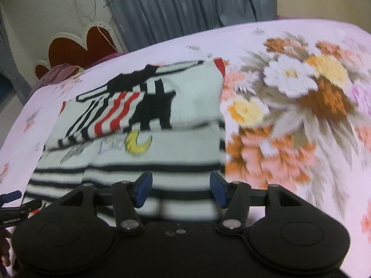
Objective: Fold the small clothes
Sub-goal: 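Grasp the striped sweater hem with both grippers, then lift the hem with both grippers and fold it over toward the black collar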
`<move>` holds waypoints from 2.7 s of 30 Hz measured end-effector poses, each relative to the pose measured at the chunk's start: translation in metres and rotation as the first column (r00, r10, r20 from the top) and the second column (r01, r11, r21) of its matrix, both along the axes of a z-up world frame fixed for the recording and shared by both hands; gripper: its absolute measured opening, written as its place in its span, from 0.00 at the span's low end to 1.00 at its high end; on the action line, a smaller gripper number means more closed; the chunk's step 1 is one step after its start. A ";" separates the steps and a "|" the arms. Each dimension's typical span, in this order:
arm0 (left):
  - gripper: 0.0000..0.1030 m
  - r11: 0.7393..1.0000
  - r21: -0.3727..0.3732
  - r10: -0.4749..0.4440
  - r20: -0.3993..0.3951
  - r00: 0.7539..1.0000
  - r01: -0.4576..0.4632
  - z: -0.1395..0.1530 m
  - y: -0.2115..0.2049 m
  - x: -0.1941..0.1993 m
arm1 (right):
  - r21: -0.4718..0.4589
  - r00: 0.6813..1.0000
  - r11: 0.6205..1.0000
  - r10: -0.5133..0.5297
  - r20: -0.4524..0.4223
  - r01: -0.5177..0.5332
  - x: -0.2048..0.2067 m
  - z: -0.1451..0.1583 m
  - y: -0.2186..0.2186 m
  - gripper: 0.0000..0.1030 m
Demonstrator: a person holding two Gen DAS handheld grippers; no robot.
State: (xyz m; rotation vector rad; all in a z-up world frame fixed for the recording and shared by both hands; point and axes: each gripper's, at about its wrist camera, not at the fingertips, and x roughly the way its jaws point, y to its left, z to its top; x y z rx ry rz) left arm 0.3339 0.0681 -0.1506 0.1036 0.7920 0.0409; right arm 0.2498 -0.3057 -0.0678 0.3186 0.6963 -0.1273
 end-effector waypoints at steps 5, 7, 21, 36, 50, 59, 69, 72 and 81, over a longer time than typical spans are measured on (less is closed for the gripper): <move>0.91 0.999 -0.020 0.028 -0.028 0.999 -0.029 -0.009 0.007 -0.039 | 0.071 1.000 0.997 0.012 -0.004 -0.012 -0.041 -0.014 -0.003 0.52; 0.91 0.997 -0.061 0.051 -0.036 0.998 -0.053 -0.012 0.015 -0.057 | 0.108 1.000 0.994 0.008 -0.013 -0.006 -0.057 -0.022 -0.002 0.52; 0.77 0.828 -0.561 -0.022 -0.060 0.998 -0.015 -0.034 0.084 -0.116 | 0.468 0.998 0.882 0.063 0.021 -0.066 -0.142 -0.072 0.000 0.52; 0.25 0.822 -0.570 0.019 -0.012 1.000 -0.022 -0.039 0.086 -0.081 | 0.541 0.995 0.835 0.090 0.037 -0.096 -0.119 -0.092 0.001 0.06; 0.05 0.641 -0.767 0.173 0.119 0.978 -0.020 0.016 0.118 0.001 | 0.445 0.957 0.876 0.062 0.284 -0.188 -0.057 0.002 -0.030 0.05; 0.05 0.644 -0.763 0.151 0.053 0.987 -0.058 0.027 0.105 0.180 | 0.528 0.961 0.845 -0.073 0.265 -0.081 0.093 0.034 -0.090 0.05; 0.36 0.516 -0.846 0.184 -0.047 0.982 -0.137 -0.020 0.115 0.284 | 0.652 0.959 0.752 -0.245 0.142 0.096 0.201 -0.020 -0.141 0.56; 0.73 0.590 -0.803 0.216 0.057 0.975 -0.085 -0.006 0.118 0.272 | 0.578 0.958 0.815 -0.203 0.204 0.050 0.191 -0.008 -0.136 0.54; 0.43 0.944 -0.275 -0.179 0.032 0.983 0.181 0.013 0.066 0.281 | -0.021 0.985 0.989 0.146 0.094 -0.145 0.165 0.006 -0.075 0.37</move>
